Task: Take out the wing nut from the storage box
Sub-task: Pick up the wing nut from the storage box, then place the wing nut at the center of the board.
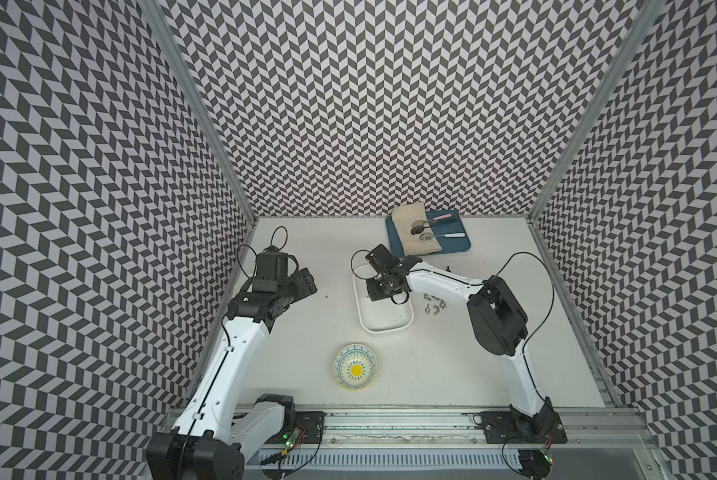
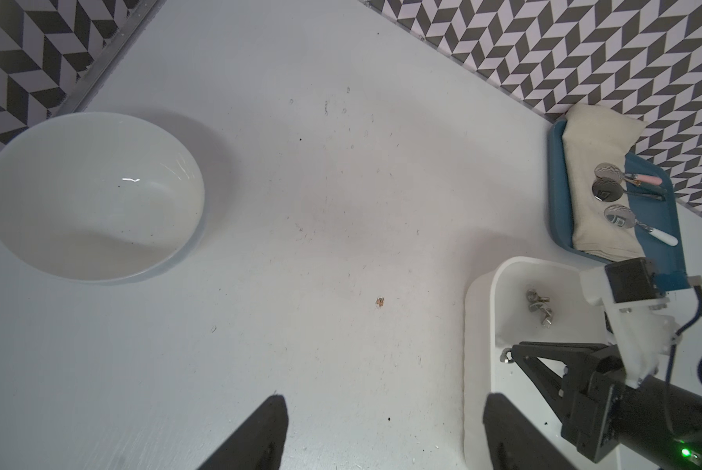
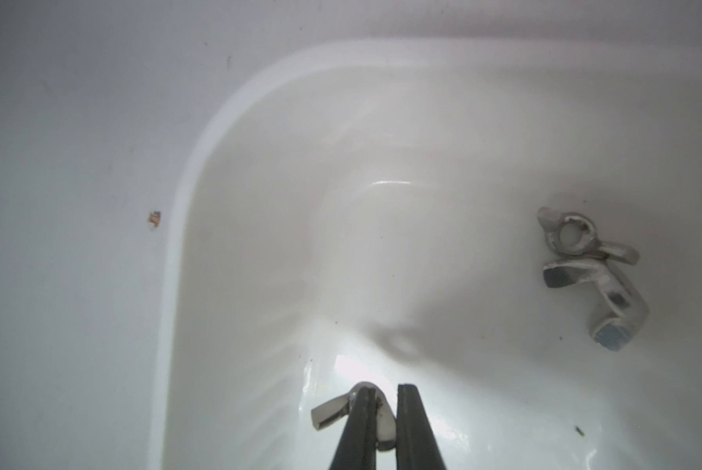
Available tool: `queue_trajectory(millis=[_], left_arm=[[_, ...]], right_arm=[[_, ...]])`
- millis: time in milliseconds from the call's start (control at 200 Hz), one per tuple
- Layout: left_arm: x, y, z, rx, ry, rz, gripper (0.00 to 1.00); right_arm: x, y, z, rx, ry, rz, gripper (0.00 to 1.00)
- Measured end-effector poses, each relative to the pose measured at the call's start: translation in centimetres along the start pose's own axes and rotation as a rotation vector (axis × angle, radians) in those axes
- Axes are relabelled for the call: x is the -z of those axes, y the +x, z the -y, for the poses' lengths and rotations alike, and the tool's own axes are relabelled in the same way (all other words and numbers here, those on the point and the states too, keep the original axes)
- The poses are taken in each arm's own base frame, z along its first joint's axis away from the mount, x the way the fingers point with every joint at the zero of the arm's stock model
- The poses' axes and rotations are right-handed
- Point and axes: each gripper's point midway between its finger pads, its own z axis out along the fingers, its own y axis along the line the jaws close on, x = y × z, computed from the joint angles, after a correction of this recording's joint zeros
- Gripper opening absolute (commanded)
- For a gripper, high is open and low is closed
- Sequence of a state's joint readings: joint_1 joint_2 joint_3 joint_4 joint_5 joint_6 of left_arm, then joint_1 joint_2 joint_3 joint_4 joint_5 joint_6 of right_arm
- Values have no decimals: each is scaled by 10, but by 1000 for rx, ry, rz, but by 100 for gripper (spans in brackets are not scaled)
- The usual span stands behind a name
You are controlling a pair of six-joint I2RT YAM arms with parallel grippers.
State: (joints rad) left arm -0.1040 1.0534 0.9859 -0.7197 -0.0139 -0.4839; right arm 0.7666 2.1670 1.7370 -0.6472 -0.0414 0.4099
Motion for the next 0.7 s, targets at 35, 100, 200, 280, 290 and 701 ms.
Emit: queue_trajectory(millis=[35, 100, 200, 280, 290, 701], left_arm=[[0, 0, 0, 0, 1, 0, 80], [0, -1, 0, 0, 1, 1, 80], [2, -3, 1, -1, 3, 6, 80], [2, -3, 2, -1, 5, 8, 80], [2, -3, 2, -1, 5, 8, 80], [2, -4, 2, -3, 6, 9, 80]], right_arm=[[7, -4, -1, -5, -8, 11, 6], [23, -14, -1, -15, -25, 40, 6], [53, -32, 6, -39, -44, 96, 6], [79, -43, 23, -72, -49, 140, 6], [82, -44, 26, -78, -48, 145, 7], [112, 33, 199, -356, 162, 82, 6]])
